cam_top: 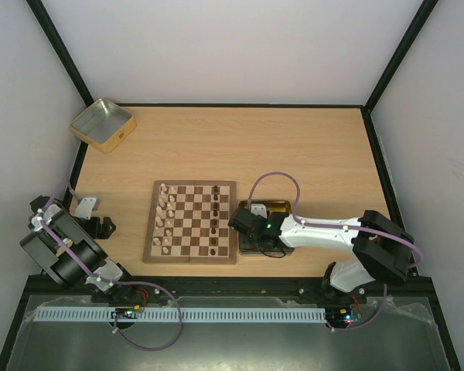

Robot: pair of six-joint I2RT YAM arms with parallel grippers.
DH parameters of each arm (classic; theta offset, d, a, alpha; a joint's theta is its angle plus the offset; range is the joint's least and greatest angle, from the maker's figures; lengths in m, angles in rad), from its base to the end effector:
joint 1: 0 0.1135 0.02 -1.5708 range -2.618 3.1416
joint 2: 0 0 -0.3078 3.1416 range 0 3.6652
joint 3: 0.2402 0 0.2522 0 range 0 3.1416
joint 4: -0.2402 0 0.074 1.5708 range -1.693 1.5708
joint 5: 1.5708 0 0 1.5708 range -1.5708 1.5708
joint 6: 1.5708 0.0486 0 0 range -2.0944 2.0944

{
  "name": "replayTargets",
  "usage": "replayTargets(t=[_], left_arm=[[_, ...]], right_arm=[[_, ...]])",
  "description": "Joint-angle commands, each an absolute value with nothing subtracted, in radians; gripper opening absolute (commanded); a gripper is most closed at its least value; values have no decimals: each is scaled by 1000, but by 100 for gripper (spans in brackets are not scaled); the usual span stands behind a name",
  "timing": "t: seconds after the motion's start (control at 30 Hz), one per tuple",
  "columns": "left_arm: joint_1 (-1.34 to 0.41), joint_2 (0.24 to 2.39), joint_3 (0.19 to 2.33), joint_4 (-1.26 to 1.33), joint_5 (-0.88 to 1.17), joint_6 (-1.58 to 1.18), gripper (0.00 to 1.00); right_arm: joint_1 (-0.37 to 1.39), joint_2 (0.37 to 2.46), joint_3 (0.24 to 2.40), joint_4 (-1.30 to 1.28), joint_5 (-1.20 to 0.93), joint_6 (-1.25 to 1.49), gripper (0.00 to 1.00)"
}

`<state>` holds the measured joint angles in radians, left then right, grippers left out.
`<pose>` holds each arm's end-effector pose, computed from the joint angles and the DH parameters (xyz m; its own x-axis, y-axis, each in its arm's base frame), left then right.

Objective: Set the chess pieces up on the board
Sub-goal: Pick up the chess piece from the storage box, then place the chess piece on the chessboard.

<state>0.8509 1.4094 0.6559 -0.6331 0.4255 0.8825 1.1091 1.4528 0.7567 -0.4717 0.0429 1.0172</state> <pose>0.1548 0.1461 0.1772 -0.9021 0.0382 -0.4298 0.0972 0.9884 -0.1163 0.1169 0.2303 0.1954 -0.9699 -0.0416 -0.2398 -0.1177 0.9425 0.3129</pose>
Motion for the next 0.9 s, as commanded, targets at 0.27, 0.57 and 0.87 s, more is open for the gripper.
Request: replayTargets(t=[0.27, 0.57, 0.87], left_arm=[[842, 1419, 631, -679, 412, 876, 99], [844, 1409, 613, -674, 417, 878, 99], [852, 1389, 599, -655, 410, 885, 99]], right_arm=[[1149, 1400, 901, -705, 201, 1027, 10], [1196, 1445, 1101, -801, 248, 989, 6], [1341, 1754, 1431, -748, 187, 924, 6]])
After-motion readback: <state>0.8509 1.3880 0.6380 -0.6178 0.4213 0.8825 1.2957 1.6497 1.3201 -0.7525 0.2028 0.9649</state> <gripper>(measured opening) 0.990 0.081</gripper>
